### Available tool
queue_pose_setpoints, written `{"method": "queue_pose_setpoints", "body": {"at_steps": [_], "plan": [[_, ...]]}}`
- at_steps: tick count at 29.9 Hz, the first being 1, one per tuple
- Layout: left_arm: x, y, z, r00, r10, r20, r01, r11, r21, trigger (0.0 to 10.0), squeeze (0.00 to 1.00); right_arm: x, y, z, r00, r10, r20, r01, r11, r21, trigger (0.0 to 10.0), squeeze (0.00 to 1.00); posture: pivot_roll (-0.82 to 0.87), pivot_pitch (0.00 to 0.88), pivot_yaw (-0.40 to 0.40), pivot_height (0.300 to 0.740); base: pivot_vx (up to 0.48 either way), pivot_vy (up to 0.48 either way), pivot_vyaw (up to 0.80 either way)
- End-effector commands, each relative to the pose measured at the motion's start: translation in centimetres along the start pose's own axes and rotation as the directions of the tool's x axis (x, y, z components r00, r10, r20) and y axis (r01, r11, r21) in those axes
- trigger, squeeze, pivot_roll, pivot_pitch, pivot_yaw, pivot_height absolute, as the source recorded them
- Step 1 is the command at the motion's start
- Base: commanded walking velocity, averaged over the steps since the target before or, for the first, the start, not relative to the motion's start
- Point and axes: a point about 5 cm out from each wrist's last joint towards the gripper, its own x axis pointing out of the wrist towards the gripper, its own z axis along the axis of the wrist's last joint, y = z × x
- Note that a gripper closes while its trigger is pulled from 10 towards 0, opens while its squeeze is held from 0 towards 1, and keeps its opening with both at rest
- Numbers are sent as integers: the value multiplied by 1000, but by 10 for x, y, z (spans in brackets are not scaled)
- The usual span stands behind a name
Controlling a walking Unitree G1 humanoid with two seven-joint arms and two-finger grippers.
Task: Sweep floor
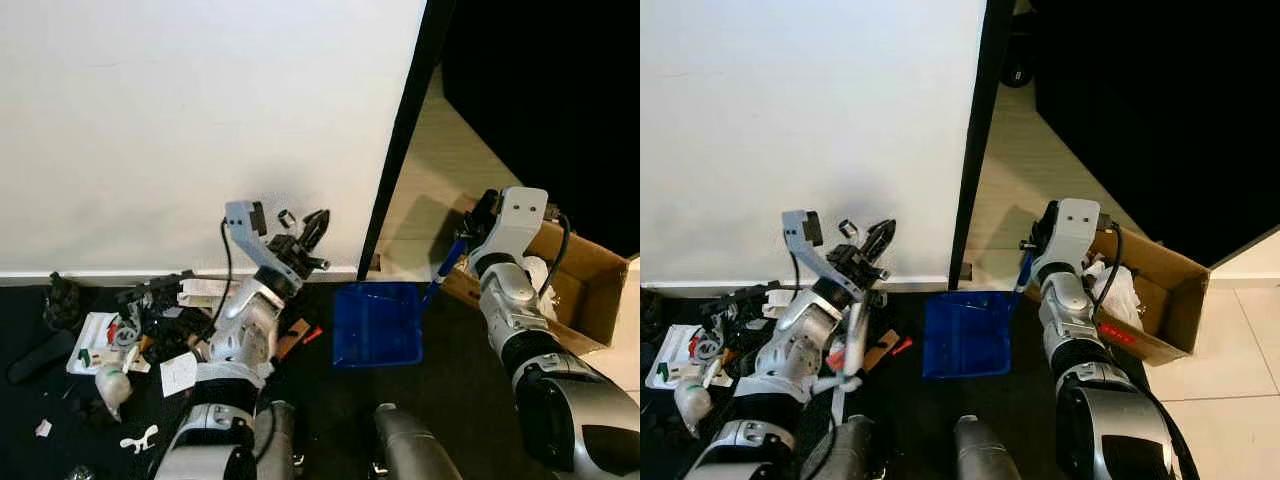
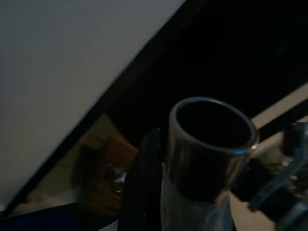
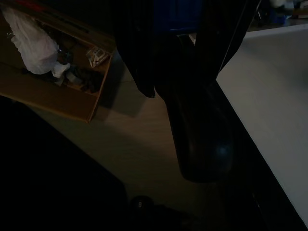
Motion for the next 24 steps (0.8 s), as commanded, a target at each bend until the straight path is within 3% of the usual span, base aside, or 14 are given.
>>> {"method": "queue_pose_setpoints", "body": {"at_steps": [1,5,10,11,12,13,14,15,19,24], "plan": [[-2,-7,-9,999,-32,17,33,996,-82,10000,0,-7,11,-22,994,43,-97,-39,998,41,10000,0,37,256,-4,740,0,0,0],[-1,-17,15,991,-91,94,102,988,-116,10000,0,-7,12,-22,994,46,-95,-42,998,43,10000,0,53,256,-2,740,0,0,0],[-3,-22,38,985,-135,110,141,989,-48,10000,0,-7,11,-23,994,45,-97,-41,998,44,10000,0,62,254,1,740,0,0,0],[-15,-14,53,992,-121,-44,128,964,235,10000,0,-8,11,-23,994,44,-98,-40,998,47,10000,0,71,252,5,740,0,0,0],[-21,-10,57,988,-101,-114,136,924,358,10000,0,-8,11,-23,994,44,-98,-39,998,48,10000,0,71,252,5,740,0,0,0],[-21,-10,57,988,-101,-114,136,924,358,10000,0,-8,11,-23,994,44,-98,-39,998,48,10000,0,71,252,5,740,0,0,0],[-27,-4,64,986,-59,-154,122,889,441,10000,0,-8,11,-23,994,43,-99,-38,998,49,10000,0,76,253,6,740,0,0,0],[-33,3,78,992,-13,-126,71,879,472,10000,0,-8,11,-24,994,43,-100,-38,998,51,10000,0,81,252,10,740,0,0,0],[-43,9,100,996,46,-71,-5,869,495,10000,0,-9,12,-25,994,44,-102,-39,998,54,10000,0,89,253,11,740,0,0,0],[-65,13,136,990,128,-59,-66,792,606,10000,0,-11,16,-30,991,69,-113,-62,996,66,10000,0,109,260,7,740,0,0,0]]}}
